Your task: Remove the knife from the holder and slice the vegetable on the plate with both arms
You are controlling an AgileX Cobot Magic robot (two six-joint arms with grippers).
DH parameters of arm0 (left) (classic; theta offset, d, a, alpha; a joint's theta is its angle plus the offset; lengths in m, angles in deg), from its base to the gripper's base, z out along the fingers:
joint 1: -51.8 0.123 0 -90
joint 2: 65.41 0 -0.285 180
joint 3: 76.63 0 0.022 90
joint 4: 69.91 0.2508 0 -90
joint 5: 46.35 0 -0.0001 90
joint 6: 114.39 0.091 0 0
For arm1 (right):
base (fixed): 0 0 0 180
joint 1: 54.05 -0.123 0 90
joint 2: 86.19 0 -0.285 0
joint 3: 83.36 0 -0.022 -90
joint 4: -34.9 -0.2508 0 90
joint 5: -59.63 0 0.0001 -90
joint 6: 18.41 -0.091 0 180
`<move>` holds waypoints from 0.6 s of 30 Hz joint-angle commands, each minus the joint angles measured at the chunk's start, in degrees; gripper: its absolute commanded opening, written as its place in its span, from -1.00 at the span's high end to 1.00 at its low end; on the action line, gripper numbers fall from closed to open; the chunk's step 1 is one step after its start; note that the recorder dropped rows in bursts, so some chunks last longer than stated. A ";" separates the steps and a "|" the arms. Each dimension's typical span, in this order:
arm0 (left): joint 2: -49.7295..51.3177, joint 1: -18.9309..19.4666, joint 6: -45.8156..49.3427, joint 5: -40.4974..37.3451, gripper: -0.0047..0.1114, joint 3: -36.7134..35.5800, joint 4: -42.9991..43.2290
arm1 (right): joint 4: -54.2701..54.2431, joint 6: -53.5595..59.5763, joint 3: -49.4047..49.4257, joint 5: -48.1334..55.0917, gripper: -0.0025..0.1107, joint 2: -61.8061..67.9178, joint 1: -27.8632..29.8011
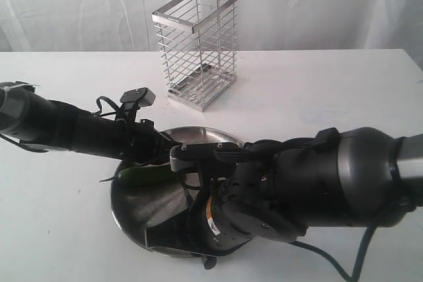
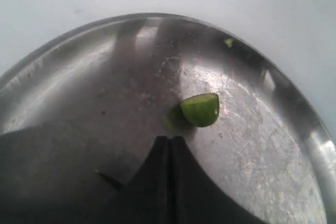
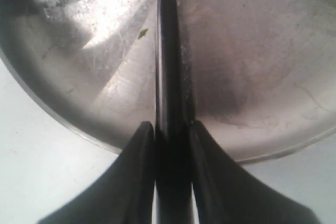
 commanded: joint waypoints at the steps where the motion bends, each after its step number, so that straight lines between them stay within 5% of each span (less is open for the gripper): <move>1: -3.92 -0.24 0.35 0.11 0.92 1.01 2.08 | 0.89 -0.23 0.05 -0.52 0.96 -0.09 -0.26; 18: 3.61 -0.45 -0.02 3.08 0.92 -0.19 6.21 | 0.42 -0.23 0.05 0.53 0.96 -0.59 -0.26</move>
